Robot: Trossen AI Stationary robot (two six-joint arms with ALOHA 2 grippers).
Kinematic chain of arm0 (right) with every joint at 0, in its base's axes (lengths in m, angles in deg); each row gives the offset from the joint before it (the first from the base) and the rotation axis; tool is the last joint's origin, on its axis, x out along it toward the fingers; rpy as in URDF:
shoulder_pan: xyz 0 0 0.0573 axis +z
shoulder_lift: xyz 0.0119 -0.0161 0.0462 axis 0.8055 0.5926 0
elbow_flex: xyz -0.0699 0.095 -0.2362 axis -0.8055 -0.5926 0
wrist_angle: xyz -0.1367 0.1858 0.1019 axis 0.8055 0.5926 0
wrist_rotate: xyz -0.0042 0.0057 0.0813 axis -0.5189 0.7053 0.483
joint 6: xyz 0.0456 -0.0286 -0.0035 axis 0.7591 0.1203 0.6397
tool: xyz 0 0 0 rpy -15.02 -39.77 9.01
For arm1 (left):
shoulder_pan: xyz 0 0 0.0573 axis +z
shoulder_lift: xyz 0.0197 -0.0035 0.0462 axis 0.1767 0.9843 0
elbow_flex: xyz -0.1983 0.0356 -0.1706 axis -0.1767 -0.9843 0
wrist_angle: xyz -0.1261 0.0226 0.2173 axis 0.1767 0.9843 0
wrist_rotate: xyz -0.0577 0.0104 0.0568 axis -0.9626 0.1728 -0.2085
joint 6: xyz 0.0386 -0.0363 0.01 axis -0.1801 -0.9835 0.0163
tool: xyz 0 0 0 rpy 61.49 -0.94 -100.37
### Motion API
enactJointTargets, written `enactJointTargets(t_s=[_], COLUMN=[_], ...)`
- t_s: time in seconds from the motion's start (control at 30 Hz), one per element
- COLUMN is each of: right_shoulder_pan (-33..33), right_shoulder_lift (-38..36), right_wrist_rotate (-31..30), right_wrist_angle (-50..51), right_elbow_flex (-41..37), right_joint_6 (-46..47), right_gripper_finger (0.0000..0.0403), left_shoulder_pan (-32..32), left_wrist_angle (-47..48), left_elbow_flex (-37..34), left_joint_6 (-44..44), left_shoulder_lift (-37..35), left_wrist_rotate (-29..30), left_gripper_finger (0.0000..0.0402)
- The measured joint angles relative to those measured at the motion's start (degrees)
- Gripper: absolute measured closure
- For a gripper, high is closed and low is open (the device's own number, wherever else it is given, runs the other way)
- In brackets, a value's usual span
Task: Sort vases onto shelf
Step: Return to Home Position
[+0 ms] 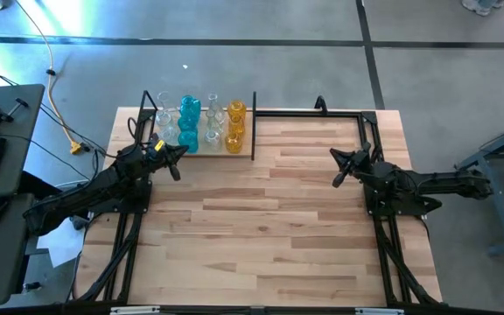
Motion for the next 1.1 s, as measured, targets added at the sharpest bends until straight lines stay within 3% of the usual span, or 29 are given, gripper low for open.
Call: enactJointTargets(t_s=[1.1], right_shoulder_pan=[0.00], right_shoulder_lift=[0.00], right_wrist_rotate=[0.04], right_wrist_angle=[0.09], right_elbow_flex=[0.20], right_joint_6=[-0.16], right_gripper_finger=[0.0402], left_shoulder_pan=[-0.02], left_wrist_angle=[-0.02], left_elbow_flex=[0.00], left_joint_6=[-1.09], left_shoulder_lift=[0.00], left_wrist_rotate=[-0.04], left_gripper_finger=[0.0401])
